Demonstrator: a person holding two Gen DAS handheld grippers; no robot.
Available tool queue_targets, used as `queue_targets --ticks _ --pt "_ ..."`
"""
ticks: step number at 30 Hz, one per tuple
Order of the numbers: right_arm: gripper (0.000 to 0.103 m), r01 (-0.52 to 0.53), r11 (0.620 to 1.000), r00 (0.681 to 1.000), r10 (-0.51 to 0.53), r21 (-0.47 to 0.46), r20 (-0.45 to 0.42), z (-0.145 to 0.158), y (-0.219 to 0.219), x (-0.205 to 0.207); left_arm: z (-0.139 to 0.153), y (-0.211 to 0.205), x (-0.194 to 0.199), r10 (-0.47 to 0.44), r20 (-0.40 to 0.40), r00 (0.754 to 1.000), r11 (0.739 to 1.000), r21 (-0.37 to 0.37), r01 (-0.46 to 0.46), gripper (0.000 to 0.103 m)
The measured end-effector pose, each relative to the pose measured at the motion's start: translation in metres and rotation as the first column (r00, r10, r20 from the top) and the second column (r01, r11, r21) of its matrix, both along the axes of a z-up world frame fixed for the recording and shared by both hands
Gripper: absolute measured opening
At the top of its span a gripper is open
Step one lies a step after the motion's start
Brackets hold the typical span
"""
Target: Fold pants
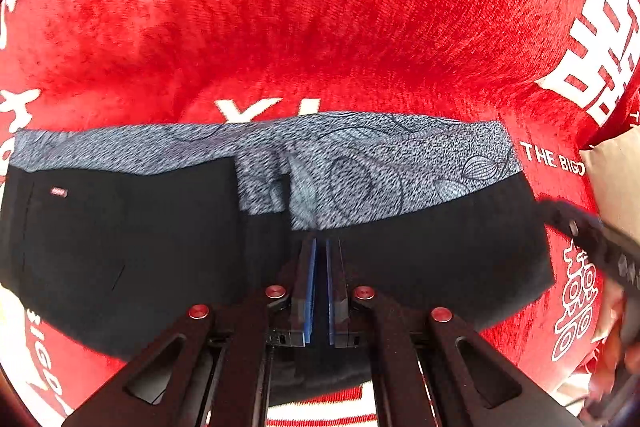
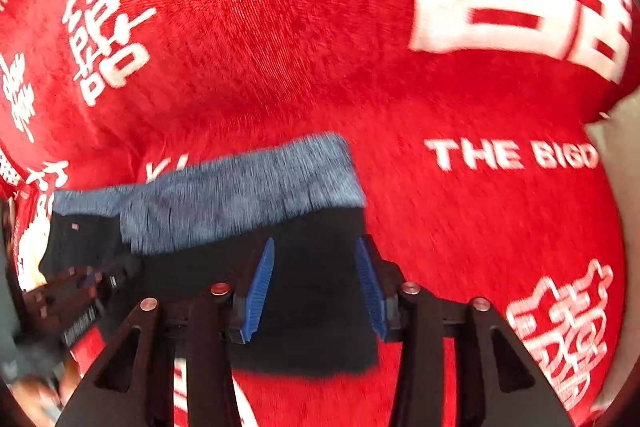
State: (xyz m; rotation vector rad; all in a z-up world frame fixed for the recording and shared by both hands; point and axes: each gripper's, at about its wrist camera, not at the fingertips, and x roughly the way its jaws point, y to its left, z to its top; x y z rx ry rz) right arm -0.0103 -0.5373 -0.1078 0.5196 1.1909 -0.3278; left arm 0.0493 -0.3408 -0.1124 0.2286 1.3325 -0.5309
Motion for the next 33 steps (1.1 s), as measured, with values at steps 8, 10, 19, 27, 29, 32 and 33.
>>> queue_targets --ticks 8,10,19,27,29,32,33 --pt "0.07 -0.11 0.99 0.991 0.103 -0.093 -0.082 -0.027 0.049 -0.02 0.003 0.028 -0.019 0.067 0.025 0.997 0.997 0.048 -0.068 0.102" --pt "0.072 -0.119 0.989 0.99 0.111 -0.093 -0.087 -0.025 0.051 -0.018 0.005 0.029 -0.024 0.065 0.031 0.997 0.994 0.08 -0.068 0.102" --pt "0.077 -0.11 0.992 0.989 0.116 0.063 -0.089 0.001 0.046 -0.055 0.02 0.057 -0.056 0.124 -0.024 0.992 0.982 0.147 -0.119 0.102" --pt "0.077 -0.109 0.983 0.983 0.129 0.147 -0.133 0.014 0.055 -0.09 0.057 0.081 -0.086 0.227 -0.019 0.974 0.953 0.211 -0.218 0.102" --pt "0.078 -0.121 0.98 0.981 0.142 0.156 -0.133 0.017 0.058 -0.093 0.063 0.088 -0.093 0.249 -0.015 0.968 0.948 0.206 -0.241 0.102" --pt "0.078 -0.147 0.979 0.975 0.167 0.139 -0.146 0.018 0.065 -0.095 0.06 0.101 -0.097 0.279 -0.028 0.96 0.943 0.197 -0.268 0.102" --pt "0.078 -0.146 0.98 0.974 0.166 0.136 -0.152 0.017 0.066 -0.094 0.056 0.106 -0.097 0.287 -0.04 0.957 0.942 0.194 -0.274 0.102"
